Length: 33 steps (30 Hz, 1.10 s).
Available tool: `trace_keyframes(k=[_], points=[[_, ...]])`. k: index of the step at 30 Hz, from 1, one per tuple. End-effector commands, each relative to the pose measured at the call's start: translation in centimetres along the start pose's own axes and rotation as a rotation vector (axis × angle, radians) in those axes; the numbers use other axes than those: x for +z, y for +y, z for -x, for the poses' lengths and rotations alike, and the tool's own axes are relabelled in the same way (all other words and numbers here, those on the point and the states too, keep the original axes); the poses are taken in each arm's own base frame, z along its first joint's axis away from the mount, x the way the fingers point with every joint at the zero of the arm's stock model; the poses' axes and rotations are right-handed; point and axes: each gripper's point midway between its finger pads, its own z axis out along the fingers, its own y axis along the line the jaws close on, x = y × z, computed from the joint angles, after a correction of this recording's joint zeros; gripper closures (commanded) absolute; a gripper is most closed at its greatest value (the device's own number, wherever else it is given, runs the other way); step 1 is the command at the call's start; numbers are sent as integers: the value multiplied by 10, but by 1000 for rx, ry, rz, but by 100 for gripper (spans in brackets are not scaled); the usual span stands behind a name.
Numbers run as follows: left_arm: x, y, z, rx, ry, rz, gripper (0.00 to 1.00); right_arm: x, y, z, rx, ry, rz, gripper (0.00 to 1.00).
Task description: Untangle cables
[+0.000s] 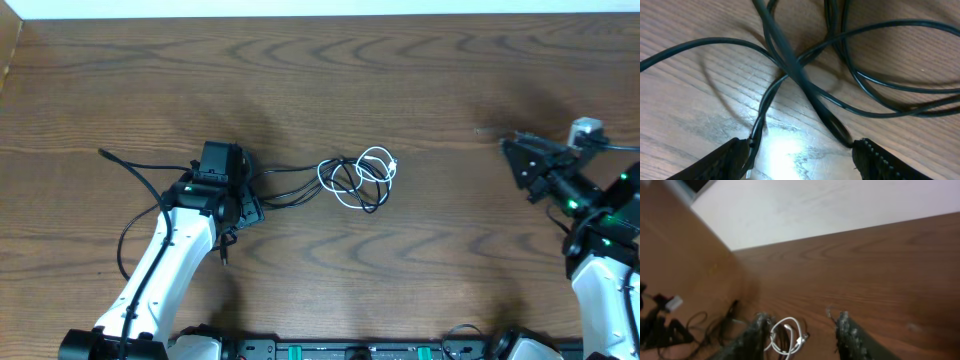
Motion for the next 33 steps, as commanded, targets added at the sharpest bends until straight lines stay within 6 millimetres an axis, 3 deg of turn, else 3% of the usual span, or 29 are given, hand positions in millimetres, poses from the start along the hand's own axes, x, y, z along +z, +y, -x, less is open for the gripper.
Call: trace_keyframes(k=[1,5,11,15,22,30,33], points=[[-2,-4,2,2,0,-23,28,14,12,-3,-37,21,15,52],[-18,-18,9,79,-39,-106,28,26,25,-11,-60,47,45,44],[-61,-28,26,99,-192,-207,28,40,50,-23,-140,88,129,34],[-90,-29,32,95,-299,-259,28,49,64,-34,-181,119,180,34],[-125,-27,34,90,-415,-321,28,69,66,-61,-147,191,192,35],[-150,-65,27,156,-417,-562,28,99,87,-92,-192,241,309,36],[-154,-72,23,170,-405,-606,28,115,89,-115,-198,279,314,42]])
